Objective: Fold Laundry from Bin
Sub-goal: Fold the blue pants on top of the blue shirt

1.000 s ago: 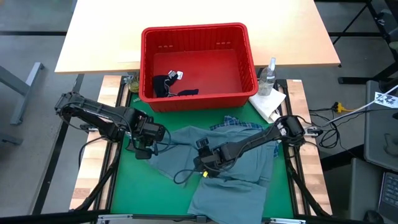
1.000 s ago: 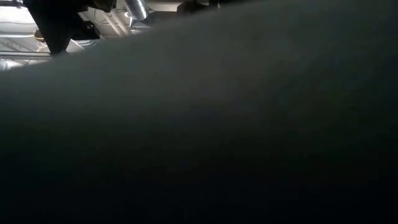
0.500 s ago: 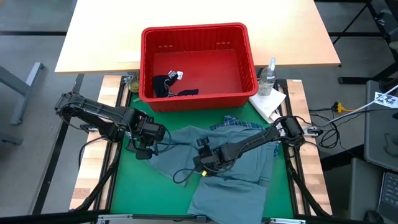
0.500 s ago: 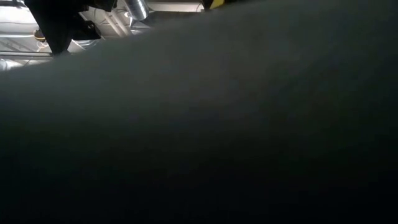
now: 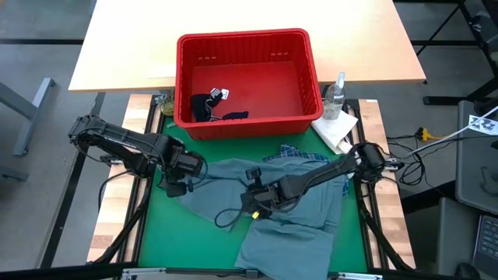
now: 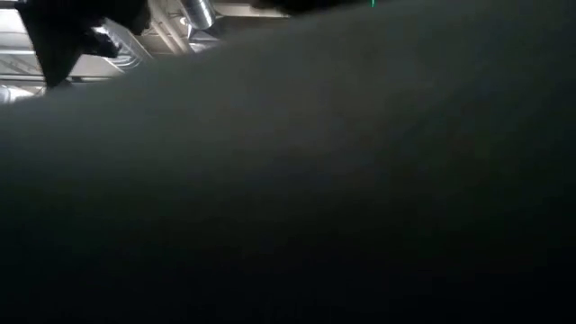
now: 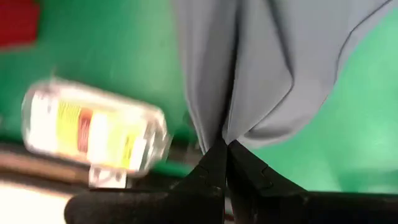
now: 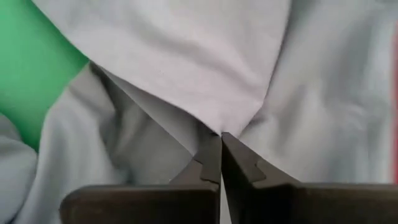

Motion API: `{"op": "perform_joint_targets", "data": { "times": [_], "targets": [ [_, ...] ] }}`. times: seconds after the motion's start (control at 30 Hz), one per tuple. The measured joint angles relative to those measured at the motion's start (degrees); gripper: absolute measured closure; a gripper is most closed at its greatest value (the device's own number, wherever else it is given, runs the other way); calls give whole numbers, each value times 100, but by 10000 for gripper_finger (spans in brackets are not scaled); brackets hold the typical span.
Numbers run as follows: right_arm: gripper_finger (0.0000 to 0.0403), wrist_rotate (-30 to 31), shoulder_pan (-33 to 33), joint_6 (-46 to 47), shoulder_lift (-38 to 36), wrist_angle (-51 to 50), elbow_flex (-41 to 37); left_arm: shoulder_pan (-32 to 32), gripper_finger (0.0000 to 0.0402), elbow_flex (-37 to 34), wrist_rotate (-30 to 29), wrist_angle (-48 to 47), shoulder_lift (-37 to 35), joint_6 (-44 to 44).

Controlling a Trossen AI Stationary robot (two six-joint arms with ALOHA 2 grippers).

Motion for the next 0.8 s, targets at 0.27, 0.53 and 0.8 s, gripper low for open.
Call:
{"op": "perform_joint_targets", "data": {
  "times": [0.27, 0.53, 0.8],
  "targets": [
    [399, 1209, 0, -488, -572, -513, 291, 0, 401, -48, -137, -508, 0, -826],
    [400, 1947, 0, -458, -840, -1407, 296, 0, 401, -479, -154, -493, 0, -1198],
    [401, 1801, -260, -390, -544, -1705, 296, 150, 401, -1209, -325, 109, 0, -1196]
  ]
}}
